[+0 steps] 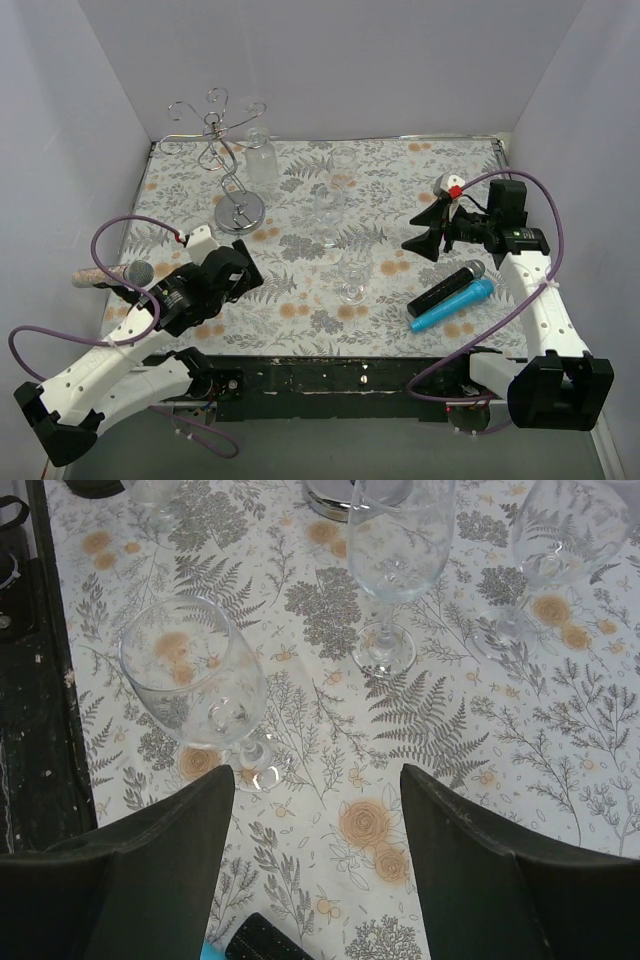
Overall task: Place the wine glass upside down on the wine glass rack
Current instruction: Pick up the wine glass at the center of the board.
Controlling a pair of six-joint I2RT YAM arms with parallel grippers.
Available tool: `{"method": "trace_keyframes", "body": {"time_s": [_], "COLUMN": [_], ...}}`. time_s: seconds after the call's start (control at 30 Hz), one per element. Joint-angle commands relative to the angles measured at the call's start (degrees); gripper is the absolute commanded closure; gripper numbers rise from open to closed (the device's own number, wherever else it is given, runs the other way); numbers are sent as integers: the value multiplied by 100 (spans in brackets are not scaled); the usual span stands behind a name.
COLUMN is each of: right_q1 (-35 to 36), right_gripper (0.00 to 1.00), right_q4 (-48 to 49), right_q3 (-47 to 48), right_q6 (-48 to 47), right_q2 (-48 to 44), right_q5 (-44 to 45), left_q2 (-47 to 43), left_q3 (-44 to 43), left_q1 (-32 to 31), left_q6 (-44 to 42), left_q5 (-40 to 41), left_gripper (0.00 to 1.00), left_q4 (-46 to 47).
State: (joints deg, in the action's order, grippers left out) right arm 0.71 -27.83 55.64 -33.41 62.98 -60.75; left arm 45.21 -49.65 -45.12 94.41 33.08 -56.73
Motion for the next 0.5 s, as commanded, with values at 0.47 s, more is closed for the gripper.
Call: {"method": "trace_keyframes", "body": {"time_s": [0.47], "right_q1": [-906], "right_gripper": [28], "right_q4": [472], "right_q3": [-545], "right_q6": [-280], "right_q2": [30], "right_q5": [-1202], "left_q2": [700], "left_q3": [113], "left_q1": [934], "left_q6": [-318], "left_q5": [190], "left_gripper": [2], "left_q4": [426]}}
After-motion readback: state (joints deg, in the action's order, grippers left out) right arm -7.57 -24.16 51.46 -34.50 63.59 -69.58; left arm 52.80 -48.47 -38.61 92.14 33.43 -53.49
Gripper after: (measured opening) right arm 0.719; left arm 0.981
